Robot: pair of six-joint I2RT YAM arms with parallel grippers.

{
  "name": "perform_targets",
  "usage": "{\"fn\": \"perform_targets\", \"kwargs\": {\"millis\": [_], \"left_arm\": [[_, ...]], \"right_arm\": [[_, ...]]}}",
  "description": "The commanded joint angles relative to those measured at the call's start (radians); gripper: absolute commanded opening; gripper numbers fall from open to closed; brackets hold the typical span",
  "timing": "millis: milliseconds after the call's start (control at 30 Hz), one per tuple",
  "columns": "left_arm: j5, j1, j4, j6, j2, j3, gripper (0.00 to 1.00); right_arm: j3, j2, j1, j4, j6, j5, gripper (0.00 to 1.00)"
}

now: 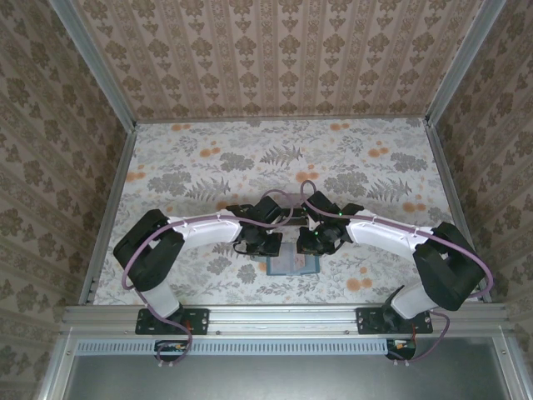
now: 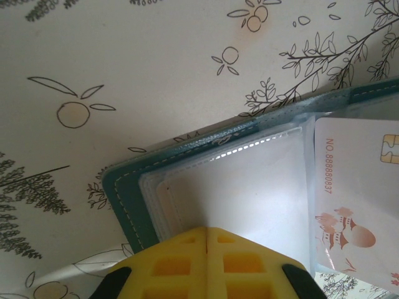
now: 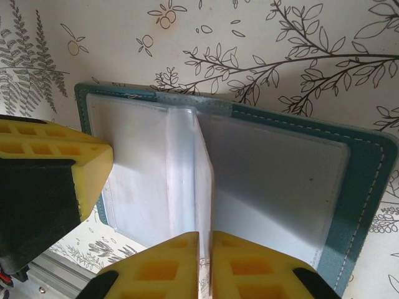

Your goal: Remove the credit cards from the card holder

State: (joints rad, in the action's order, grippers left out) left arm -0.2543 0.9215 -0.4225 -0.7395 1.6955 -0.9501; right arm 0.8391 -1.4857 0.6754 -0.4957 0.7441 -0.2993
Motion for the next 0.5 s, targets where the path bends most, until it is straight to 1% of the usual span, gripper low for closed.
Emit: {"fn": "perform_targets", "kwargs": {"millis": [0, 133, 233, 333, 467], "left_arm": [[0.026, 0.006, -0.053, 0.011, 0.006, 0.010, 0.02], [0.030, 0.004, -0.047, 0.010, -0.009, 0.007, 0.04], [0.011, 0.001, -0.029, 0.010, -0.028, 0.005, 0.06], [0.001, -0.006, -0.015, 0.004, -0.056, 0.005, 0.08], [0.016, -0.018, -0.017, 0.002, -0.092, 0.014, 0.09]], "right_arm": [[0.005, -0.005, 0.007, 0.000, 0.015, -0.006, 0.11], [0.018, 0.012, 0.007, -0.021, 0.011, 0.011, 0.08], [0.031, 0.033, 0.006, -0.035, 0.005, 0.024, 0.07], [0.053, 0.054, 0.004, -0.082, -0.007, 0.038, 0.07], [0.085, 0.067, -0.006, -0.131, -0.039, 0.056, 0.07]]}}
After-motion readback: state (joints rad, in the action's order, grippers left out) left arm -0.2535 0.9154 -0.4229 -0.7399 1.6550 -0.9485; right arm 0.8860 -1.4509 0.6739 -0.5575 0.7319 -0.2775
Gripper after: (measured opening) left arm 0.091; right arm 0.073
